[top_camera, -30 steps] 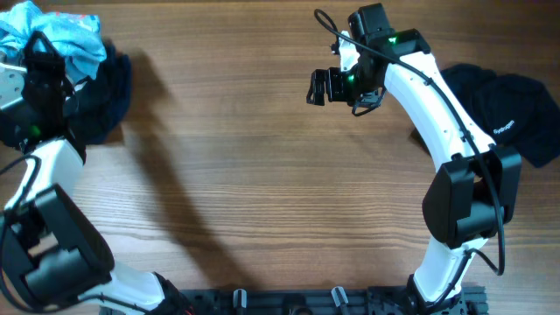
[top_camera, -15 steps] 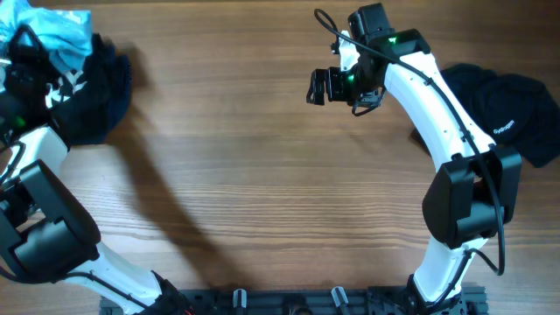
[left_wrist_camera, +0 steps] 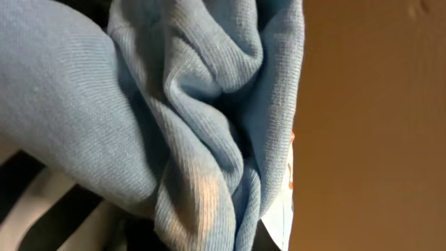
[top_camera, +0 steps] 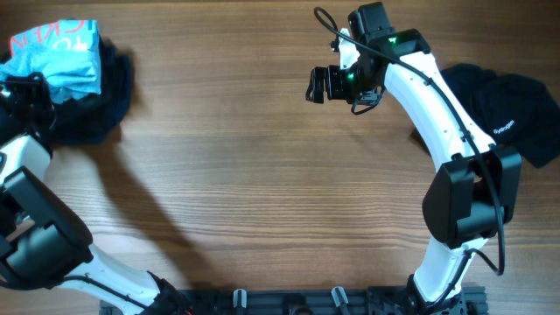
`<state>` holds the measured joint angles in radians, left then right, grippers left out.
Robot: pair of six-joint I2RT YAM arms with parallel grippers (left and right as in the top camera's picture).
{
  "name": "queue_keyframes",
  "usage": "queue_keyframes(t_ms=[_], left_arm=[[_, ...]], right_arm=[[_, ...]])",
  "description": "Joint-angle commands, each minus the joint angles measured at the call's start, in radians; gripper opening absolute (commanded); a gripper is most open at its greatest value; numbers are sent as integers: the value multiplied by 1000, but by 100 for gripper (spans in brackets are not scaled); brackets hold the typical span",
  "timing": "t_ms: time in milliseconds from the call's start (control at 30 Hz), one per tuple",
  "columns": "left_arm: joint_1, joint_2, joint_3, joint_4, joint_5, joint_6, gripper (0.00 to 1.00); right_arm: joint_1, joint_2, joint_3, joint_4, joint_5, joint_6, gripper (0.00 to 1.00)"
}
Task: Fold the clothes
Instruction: 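Lower the blue shirt onto the black Nike shirt pile with the left gripper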
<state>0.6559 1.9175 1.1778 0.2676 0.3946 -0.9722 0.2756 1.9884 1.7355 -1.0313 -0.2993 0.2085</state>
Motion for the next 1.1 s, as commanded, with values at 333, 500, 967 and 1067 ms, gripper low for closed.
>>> queue_keyframes(t_ms=[333, 500, 967, 1067], left_arm=[[130, -38, 14, -17, 427, -13, 45], [139, -93, 14, -99, 423, -4, 53], [171, -288, 14, -328, 423, 172, 55], [162, -336, 14, -335, 422, 188, 50]], right_arm=[[2, 11, -10, 26, -16, 3, 100], [2, 11, -10, 26, -16, 3, 100], [2, 11, -10, 50, -16, 1, 100], [2, 11, -10, 54, -16, 3, 100]])
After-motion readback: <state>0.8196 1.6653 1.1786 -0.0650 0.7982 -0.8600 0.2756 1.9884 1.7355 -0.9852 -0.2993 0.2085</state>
